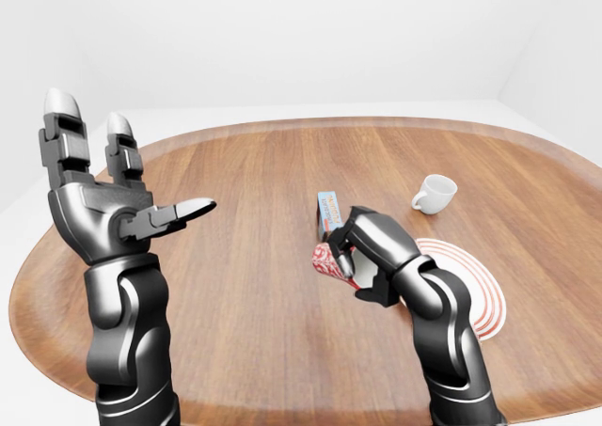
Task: Pick up the red mug and put it on the plate
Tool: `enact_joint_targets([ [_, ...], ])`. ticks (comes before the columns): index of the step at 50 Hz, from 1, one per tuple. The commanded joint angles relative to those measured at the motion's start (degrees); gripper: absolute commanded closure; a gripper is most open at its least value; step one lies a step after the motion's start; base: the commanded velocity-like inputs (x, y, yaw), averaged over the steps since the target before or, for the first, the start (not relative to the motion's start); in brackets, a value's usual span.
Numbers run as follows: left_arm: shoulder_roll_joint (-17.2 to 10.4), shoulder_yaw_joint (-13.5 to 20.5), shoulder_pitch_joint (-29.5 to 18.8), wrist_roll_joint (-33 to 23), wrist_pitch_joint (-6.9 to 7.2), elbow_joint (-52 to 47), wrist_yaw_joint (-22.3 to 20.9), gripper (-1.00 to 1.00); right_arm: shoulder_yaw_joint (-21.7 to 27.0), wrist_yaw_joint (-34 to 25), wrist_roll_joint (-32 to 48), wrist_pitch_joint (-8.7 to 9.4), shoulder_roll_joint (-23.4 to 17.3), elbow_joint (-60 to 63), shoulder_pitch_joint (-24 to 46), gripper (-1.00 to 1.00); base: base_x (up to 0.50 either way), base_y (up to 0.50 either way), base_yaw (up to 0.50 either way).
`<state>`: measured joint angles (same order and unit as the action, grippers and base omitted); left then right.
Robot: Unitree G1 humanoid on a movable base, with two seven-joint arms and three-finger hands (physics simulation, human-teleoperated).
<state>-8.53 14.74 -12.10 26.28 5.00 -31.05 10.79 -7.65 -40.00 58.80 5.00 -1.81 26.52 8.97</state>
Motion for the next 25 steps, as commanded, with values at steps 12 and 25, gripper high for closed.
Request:
enact_joint_targets([
  [12,-0.3,0.2,-0.2,0.2,0.00,-0.3,0.2,-0.94,15.7,0.0,-2.5,0.00,-9.8,11.1,-5.7,1.00,0.00,0.00,0.00],
  [25,0.0,0.1,0.0,-0.3,0.00,-0.4,0.0,-0.95,22.2,0.0,-5.4,0.00,-13.1,11.2,-3.7,1.00,0.00,0.00,0.00],
])
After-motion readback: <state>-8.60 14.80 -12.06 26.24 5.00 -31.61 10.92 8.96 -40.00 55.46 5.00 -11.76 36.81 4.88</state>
